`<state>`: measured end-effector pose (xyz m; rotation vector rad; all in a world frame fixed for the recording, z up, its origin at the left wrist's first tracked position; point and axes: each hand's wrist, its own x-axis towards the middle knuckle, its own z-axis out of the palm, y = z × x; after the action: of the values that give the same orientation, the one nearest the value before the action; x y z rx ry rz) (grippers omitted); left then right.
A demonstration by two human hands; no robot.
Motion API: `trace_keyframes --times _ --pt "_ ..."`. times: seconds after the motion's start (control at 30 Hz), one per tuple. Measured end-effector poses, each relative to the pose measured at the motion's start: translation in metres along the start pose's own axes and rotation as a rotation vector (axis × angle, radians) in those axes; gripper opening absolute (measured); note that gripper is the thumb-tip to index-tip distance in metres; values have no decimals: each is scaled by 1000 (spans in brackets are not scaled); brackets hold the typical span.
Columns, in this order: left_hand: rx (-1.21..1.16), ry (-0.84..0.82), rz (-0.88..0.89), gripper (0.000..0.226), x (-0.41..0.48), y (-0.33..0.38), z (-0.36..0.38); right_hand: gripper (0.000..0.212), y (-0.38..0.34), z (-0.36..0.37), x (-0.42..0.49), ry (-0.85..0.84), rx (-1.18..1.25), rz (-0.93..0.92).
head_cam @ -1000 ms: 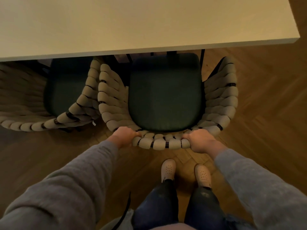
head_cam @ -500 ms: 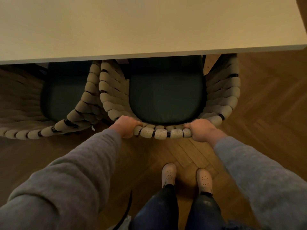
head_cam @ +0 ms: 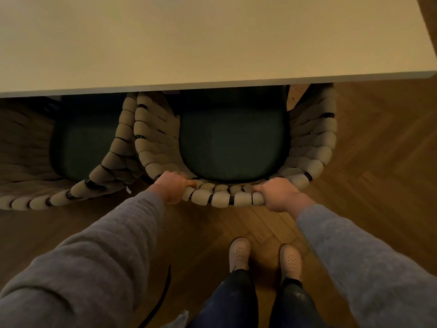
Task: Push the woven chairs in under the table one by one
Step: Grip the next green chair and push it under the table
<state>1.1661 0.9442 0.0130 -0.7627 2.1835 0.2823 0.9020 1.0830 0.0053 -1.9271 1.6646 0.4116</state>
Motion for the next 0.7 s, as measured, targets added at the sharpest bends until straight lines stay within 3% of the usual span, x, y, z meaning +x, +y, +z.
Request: trace_keyframes --times 0.7 --pt "60 25 -41 58 3 -2 8 29 -11 3 2 -1 1 108"
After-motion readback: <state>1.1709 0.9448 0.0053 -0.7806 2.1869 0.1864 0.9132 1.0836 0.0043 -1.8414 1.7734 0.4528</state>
